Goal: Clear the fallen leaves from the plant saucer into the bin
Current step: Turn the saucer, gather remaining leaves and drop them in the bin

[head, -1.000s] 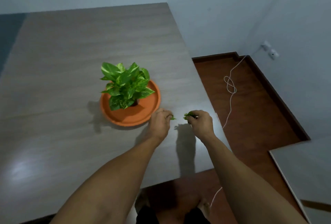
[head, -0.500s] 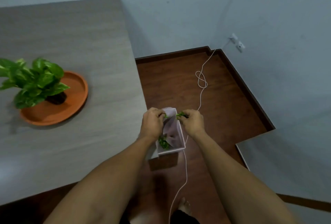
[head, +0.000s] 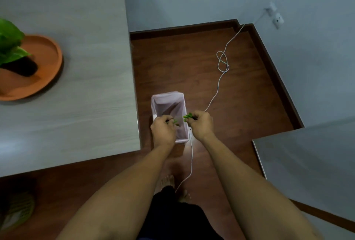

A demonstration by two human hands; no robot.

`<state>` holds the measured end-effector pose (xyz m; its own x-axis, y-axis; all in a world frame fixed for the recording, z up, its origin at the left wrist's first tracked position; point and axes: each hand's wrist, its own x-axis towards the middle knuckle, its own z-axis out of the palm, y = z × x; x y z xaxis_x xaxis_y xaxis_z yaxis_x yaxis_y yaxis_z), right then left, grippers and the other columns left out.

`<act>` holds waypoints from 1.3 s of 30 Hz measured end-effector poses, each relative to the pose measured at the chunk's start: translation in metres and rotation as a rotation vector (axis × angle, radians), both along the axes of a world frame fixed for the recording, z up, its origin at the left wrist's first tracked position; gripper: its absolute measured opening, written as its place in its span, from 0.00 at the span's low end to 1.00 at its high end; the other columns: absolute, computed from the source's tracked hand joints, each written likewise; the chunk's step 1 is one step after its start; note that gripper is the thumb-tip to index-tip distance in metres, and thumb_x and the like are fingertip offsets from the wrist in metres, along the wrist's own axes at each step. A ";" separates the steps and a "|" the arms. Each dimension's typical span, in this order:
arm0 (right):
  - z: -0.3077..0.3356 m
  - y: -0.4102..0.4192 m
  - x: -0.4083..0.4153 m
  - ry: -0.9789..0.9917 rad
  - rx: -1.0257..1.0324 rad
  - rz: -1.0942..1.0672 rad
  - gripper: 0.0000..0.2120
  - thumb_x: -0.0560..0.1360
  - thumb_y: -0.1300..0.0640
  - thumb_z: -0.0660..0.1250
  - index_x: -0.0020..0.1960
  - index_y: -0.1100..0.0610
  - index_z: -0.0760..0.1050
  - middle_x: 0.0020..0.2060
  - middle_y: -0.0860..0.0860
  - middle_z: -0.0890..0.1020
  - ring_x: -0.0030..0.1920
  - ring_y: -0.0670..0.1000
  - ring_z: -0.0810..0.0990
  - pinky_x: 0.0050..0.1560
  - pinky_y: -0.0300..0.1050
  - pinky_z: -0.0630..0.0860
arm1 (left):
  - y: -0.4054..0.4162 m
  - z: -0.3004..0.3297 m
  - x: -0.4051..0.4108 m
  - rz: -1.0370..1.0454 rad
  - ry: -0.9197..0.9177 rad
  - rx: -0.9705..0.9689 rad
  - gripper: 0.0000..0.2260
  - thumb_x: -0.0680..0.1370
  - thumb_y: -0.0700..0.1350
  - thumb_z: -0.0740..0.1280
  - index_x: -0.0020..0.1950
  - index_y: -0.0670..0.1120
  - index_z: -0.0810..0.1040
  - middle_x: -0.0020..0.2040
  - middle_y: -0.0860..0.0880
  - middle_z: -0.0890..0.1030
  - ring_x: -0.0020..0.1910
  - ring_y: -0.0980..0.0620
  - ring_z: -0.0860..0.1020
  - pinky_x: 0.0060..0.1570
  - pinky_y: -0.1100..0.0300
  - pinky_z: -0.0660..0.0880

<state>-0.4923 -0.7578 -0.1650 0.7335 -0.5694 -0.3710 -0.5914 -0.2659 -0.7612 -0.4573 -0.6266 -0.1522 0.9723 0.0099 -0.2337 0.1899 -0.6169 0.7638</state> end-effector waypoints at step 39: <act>-0.291 0.018 0.063 0.260 -0.136 0.207 0.07 0.74 0.57 0.64 0.40 0.59 0.78 0.40 0.60 0.83 0.45 0.64 0.81 0.41 0.47 0.73 | 0.016 -0.296 0.061 -0.035 0.096 0.123 0.11 0.76 0.38 0.66 0.55 0.46 0.84 0.53 0.45 0.84 0.51 0.46 0.82 0.54 0.55 0.79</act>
<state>-0.4291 -0.7401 -0.4557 0.7296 -0.4756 -0.4914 -0.6836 -0.4893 -0.5415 -0.3966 -0.6103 -0.4480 0.9456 0.0110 -0.3251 0.2357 -0.7118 0.6616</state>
